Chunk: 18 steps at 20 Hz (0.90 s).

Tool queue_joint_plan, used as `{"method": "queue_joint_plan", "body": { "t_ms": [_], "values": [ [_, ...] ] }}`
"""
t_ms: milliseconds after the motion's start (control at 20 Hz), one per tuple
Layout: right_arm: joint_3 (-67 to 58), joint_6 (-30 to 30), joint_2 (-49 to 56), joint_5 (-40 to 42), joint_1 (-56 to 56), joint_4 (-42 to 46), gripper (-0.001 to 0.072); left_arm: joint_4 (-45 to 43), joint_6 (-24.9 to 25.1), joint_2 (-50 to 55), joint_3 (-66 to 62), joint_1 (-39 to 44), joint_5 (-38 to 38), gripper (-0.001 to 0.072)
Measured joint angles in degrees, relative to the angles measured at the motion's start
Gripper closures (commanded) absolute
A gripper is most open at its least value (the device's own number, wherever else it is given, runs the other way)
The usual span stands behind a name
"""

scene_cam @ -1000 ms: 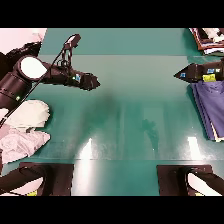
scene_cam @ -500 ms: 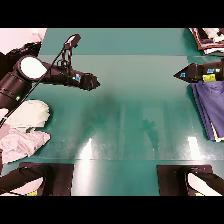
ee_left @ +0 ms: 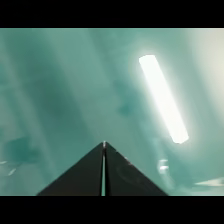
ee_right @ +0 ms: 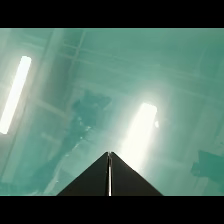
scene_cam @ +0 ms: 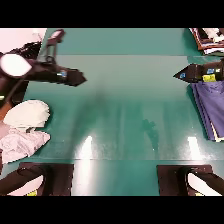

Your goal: Fold the shirts.

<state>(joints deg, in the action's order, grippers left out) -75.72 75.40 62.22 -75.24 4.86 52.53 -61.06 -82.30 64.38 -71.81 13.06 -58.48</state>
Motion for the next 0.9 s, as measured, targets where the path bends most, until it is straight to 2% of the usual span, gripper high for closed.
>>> {"method": "queue_joint_plan", "body": {
  "t_ms": [250, 300, 400, 550, 800, 850, 900],
  "values": [
    [0.0, 0.0, 0.0, -0.1, 0.0, 0.0, 0.0694, -11.3, -0.2, -11.2, 7.7, -15.7, -7.3, 0.0682],
    [0.0, 0.0, 0.0, -0.1, 0.0, 0.0, 0.0694, -13.6, -0.2, -12.9, 9.7, -19.1, -8.2, 0.0652],
    [0.0, 0.0, 0.0, 0.0, 0.0, 0.0, 0.0694, -17.3, -0.2, -14.9, 13.4, -24.5, -9.4, 0.0088],
    [0.0, 0.0, 0.0, 0.0, 0.0, 0.0, 0.0694, -20.7, -1.0, -16.1, 20.1, -29.4, -8.1, 0.0092],
    [0.0, 0.0, 0.0, 0.1, 0.0, 0.0, 0.0694, -26.4, -4.9, -16.6, 33.0, -32.0, 0.4, 0.0108],
    [0.0, 0.0, 0.0, 0.1, 0.0, 0.0, 0.0693, -27.5, -5.8, -16.7, 34.8, -32.2, 2.4, 0.0281],
    [0.0, 0.0, 0.0, 0.1, 0.0, 0.0, 0.0694, -28.1, -6.5, -16.7, 36.0, -32.3, 3.9, 0.0503]
  ]
}}
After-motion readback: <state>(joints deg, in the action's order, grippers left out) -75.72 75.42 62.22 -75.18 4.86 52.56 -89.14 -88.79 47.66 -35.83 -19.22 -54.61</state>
